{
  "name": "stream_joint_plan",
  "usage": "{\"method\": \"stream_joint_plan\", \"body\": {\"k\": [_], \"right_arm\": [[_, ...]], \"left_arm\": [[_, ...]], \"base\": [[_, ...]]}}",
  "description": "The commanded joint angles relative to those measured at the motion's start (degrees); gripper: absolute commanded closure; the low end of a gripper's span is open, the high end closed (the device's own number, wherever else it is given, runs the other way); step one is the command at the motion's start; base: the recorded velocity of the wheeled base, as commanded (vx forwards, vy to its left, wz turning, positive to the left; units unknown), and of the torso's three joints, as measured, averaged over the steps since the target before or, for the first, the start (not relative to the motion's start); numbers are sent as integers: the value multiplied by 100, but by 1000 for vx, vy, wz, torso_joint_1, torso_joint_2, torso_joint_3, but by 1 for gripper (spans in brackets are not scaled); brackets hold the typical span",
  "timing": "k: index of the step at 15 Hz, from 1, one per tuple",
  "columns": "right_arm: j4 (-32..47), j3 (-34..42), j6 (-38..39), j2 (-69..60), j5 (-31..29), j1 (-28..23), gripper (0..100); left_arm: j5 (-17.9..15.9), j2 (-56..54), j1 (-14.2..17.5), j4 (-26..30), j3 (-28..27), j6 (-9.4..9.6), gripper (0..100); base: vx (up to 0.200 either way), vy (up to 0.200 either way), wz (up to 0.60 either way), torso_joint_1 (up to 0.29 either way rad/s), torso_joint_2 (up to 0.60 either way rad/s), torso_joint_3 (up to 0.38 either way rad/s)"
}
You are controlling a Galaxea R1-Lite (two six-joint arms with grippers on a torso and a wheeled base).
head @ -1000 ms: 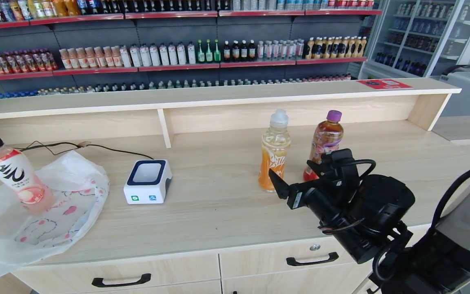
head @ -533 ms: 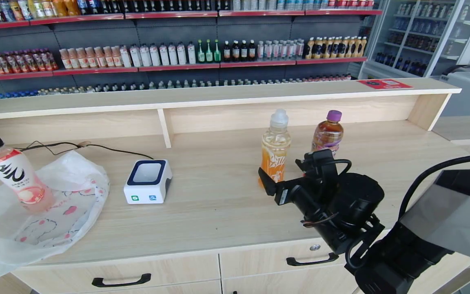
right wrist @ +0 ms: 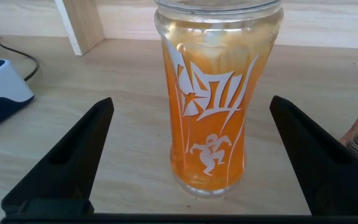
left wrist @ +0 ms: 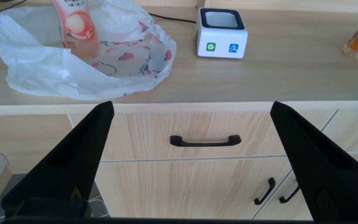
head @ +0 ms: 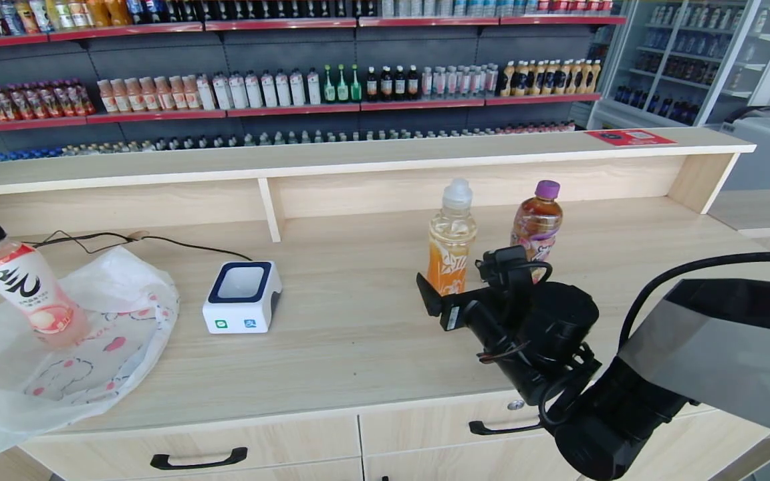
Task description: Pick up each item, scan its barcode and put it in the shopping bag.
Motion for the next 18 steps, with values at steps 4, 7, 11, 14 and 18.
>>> {"method": "stream_joint_plan", "body": {"k": [4,7,11,14,18], "right_arm": [[-8,-155,3,77,-1,-358,0],[-8,-243,3,139,-1,-155,0],[-8,-603,-6,367,-1,-164,0],[-8,-1043,-6,587,-1,-217,0],[-8,-1315,3,789,-10,-208,0]], "left_arm": [[-1,0,7,1,0,-9,0],[-1,9,-2,1,0,-27,0],[-1,0,7,9,0,-27,0],[-1,9,7,9,0,-9,0],[-1,0,7,1,0,-1,0]], "base": [[0,0,0,0,0,0],[0,0,0,0,0,0],[0,0,0,0,0,0],[0,0,0,0,0,0],[0,0,0,0,0,0]]}}
